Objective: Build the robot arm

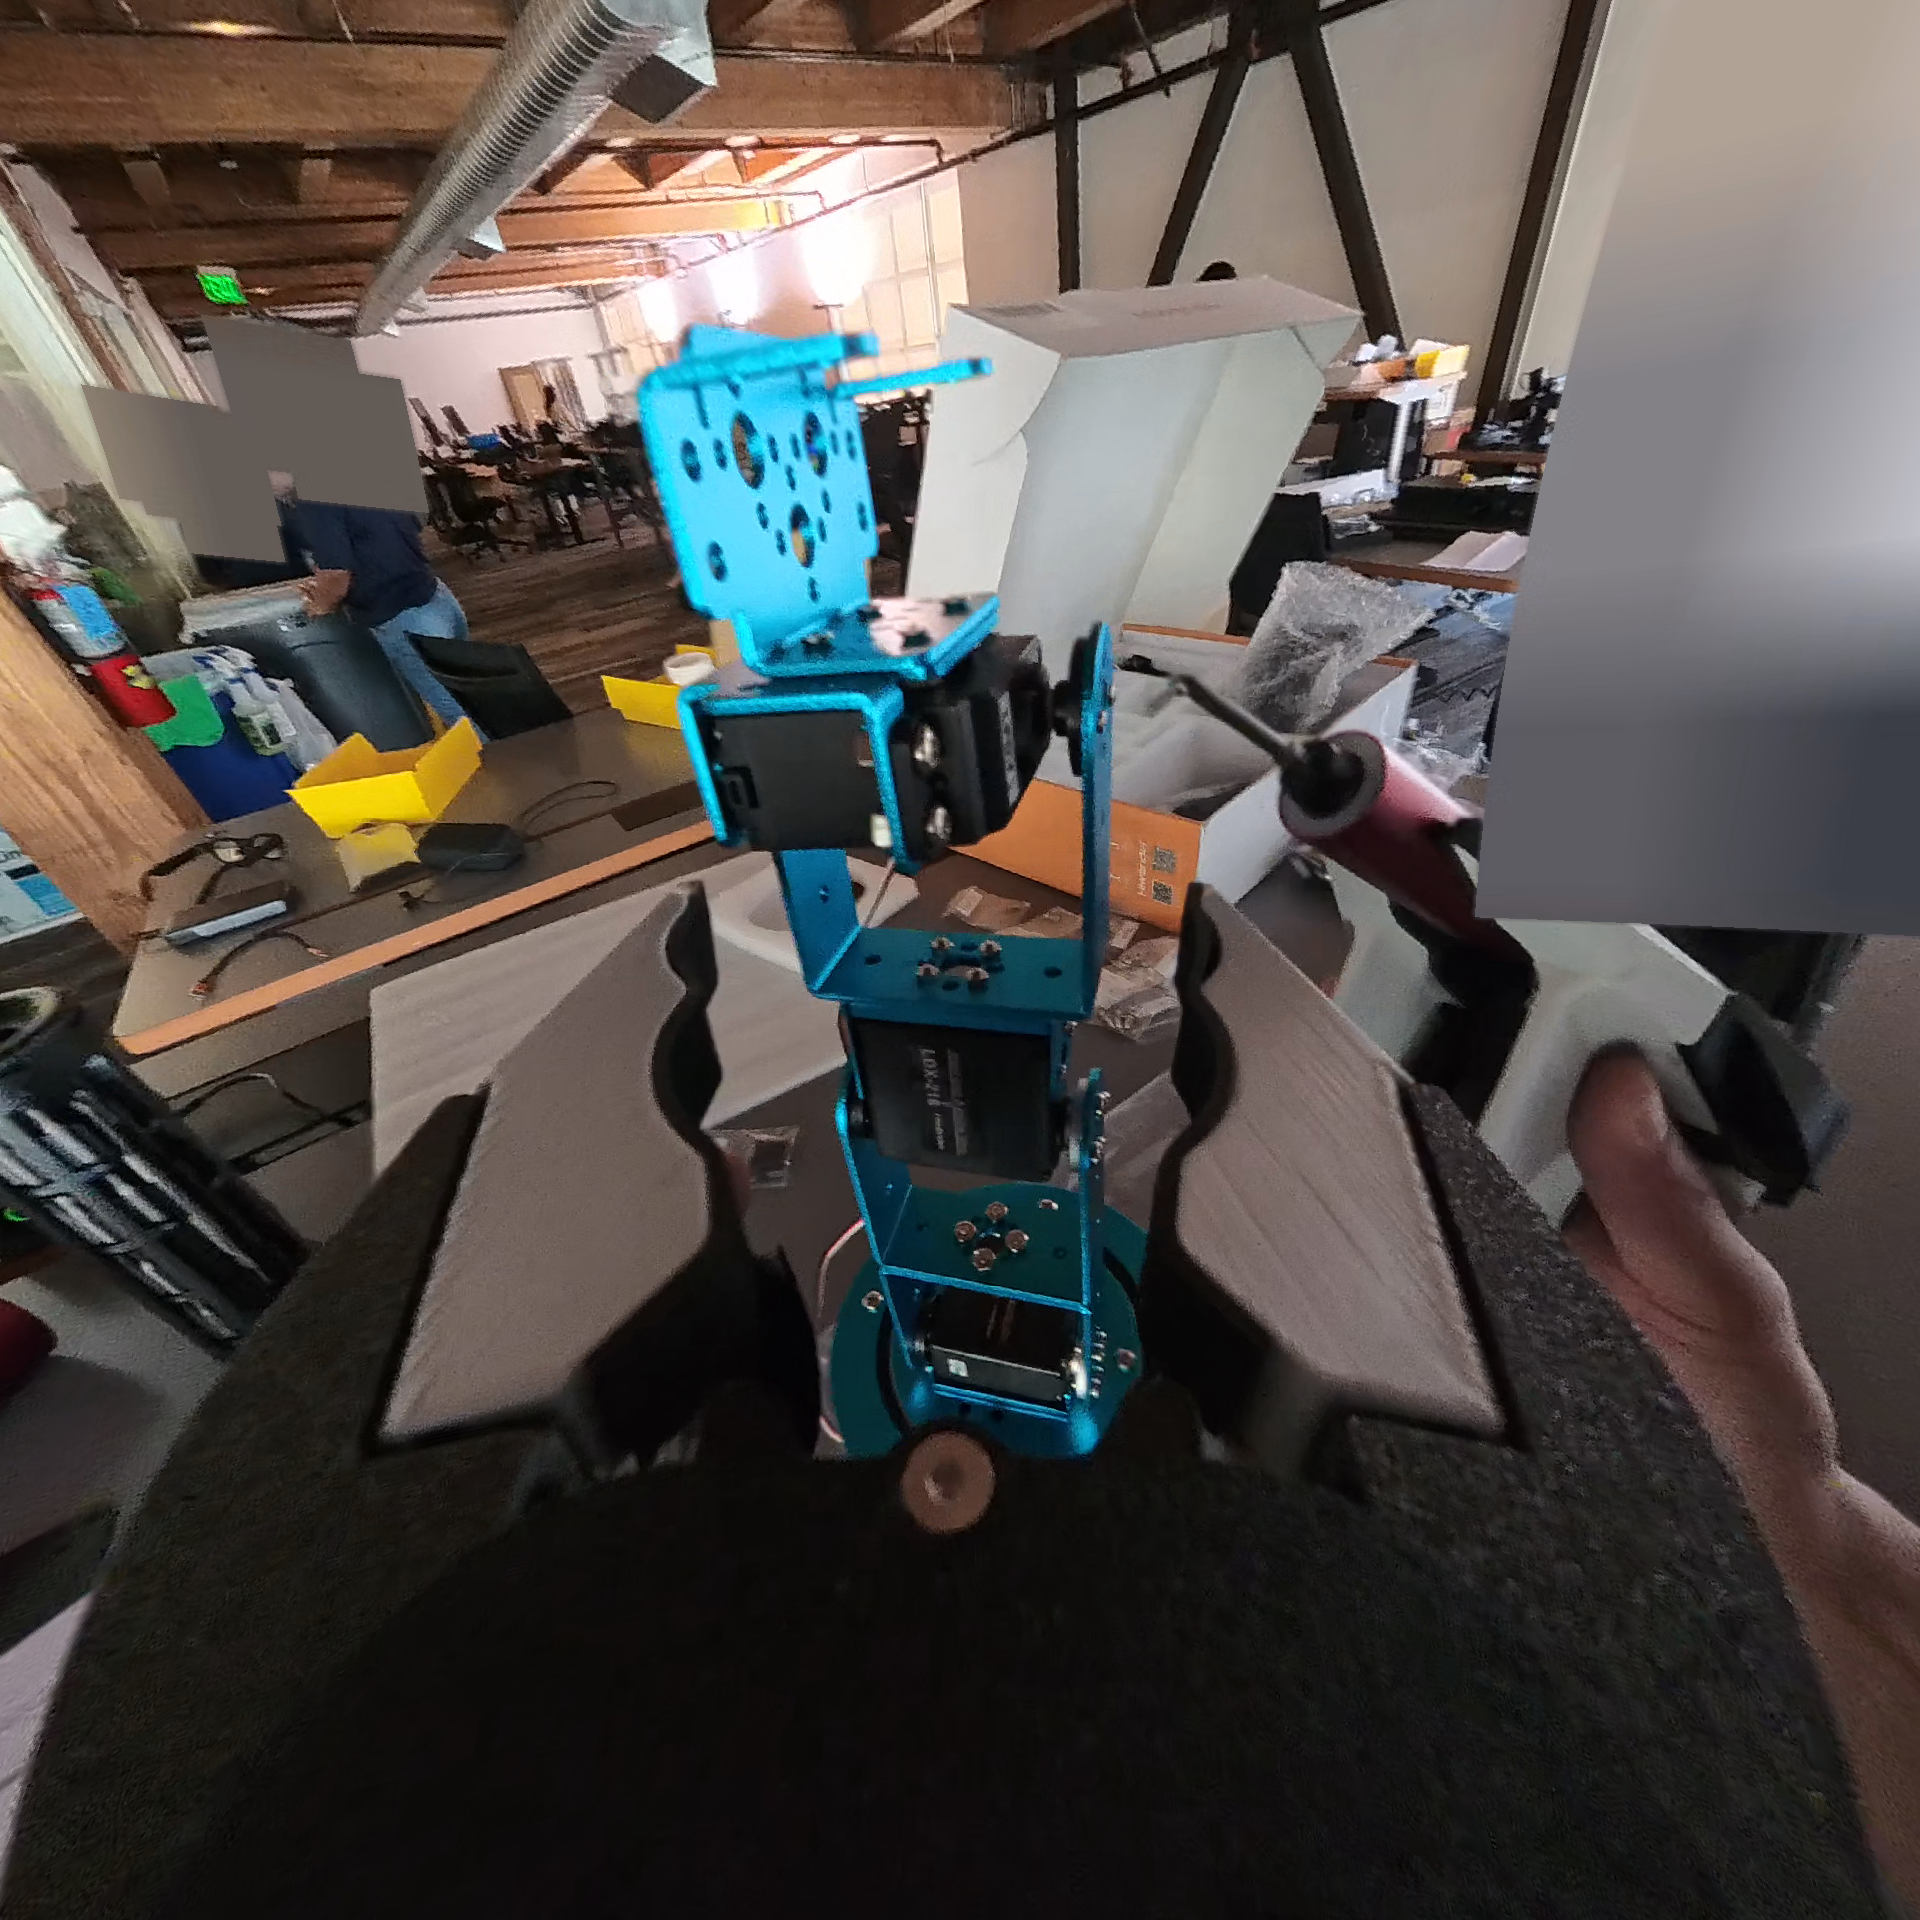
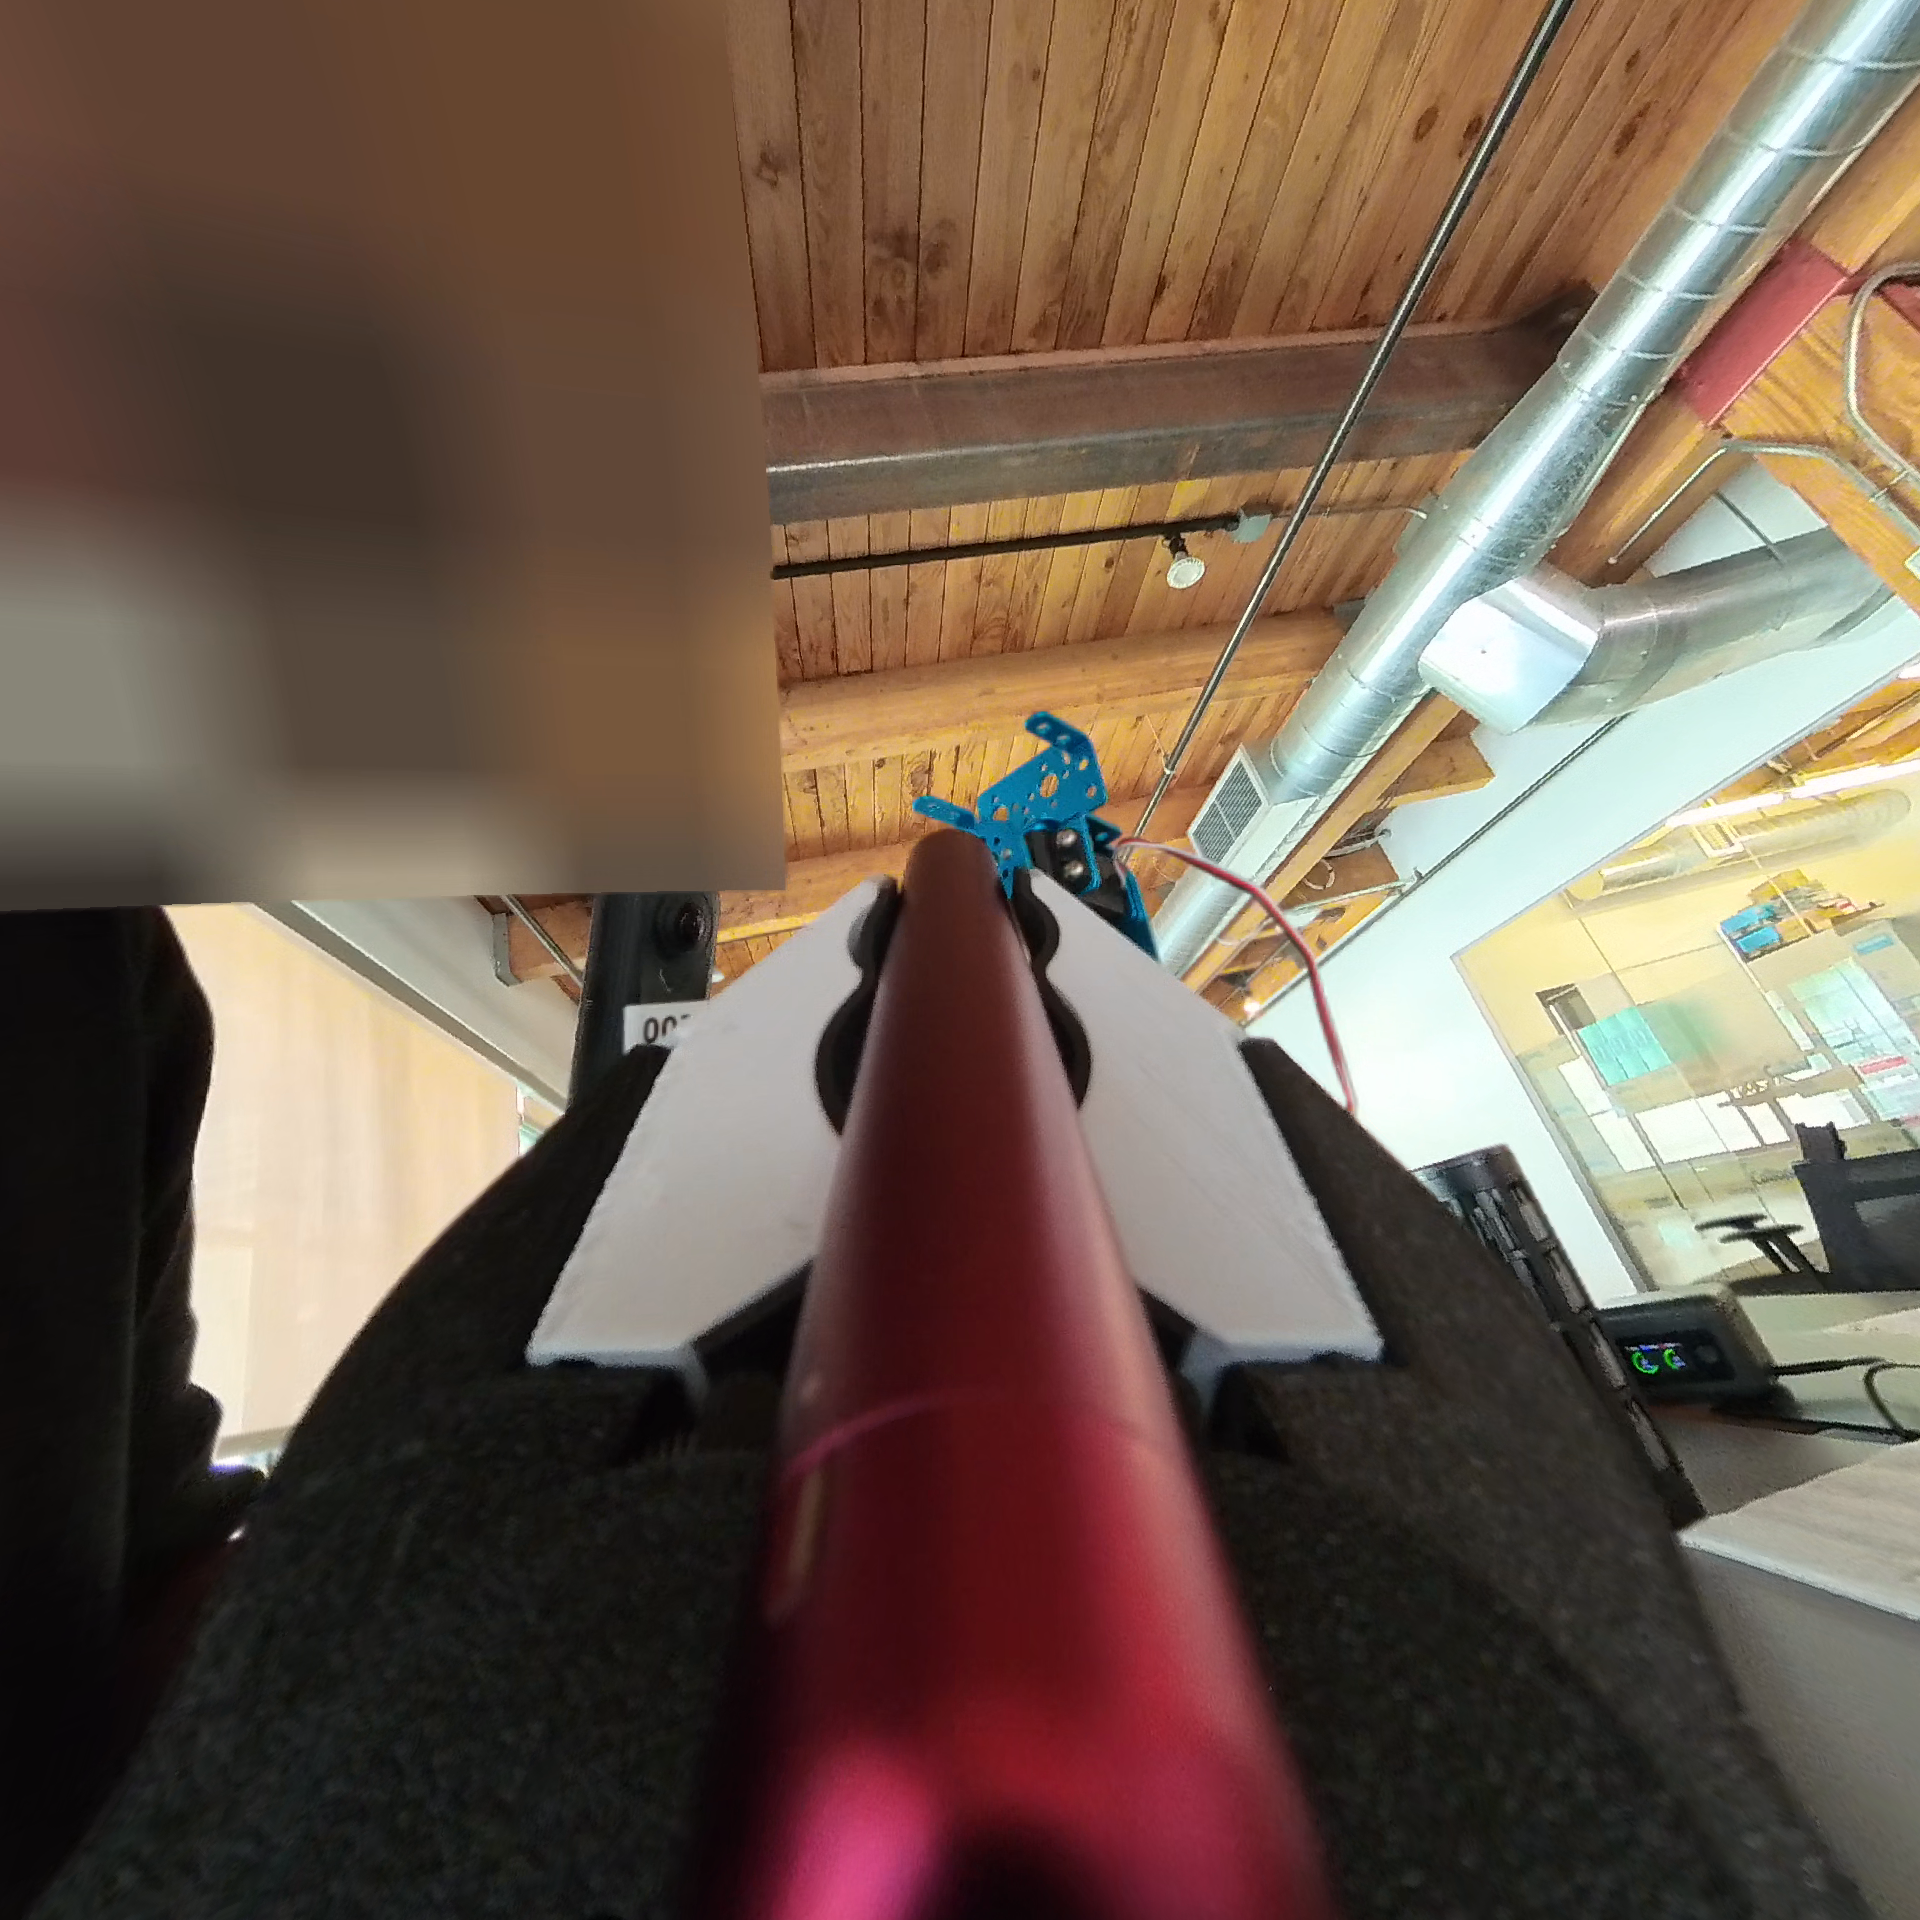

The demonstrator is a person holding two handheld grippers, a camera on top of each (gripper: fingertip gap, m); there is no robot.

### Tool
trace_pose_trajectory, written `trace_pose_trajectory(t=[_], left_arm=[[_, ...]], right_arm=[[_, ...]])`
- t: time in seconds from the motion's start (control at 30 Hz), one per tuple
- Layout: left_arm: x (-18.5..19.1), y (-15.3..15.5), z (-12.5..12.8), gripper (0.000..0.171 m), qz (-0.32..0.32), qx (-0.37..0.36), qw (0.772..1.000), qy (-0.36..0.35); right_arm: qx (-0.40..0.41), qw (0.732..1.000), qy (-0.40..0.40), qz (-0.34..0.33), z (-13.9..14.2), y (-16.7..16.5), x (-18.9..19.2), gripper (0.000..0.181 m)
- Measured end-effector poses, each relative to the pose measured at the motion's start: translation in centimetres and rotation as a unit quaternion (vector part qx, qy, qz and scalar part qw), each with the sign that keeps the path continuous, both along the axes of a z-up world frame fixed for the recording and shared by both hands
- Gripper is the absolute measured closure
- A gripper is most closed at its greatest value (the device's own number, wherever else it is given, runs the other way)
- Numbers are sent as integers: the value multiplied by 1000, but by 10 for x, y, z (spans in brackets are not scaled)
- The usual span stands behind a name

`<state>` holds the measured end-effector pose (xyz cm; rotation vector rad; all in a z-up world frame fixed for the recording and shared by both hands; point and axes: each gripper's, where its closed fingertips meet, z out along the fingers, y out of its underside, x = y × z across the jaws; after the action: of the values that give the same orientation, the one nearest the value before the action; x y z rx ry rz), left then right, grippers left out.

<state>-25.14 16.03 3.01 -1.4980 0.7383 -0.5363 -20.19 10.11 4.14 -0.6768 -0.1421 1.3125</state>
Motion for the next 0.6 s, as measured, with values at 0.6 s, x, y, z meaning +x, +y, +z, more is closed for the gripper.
trace_pose_trajectory(t=[0.6], left_arm=[[3,6,18,88,-8,30,1000,-2]], right_arm=[[-5,1000,10,-21,-8,2,-1,159]])
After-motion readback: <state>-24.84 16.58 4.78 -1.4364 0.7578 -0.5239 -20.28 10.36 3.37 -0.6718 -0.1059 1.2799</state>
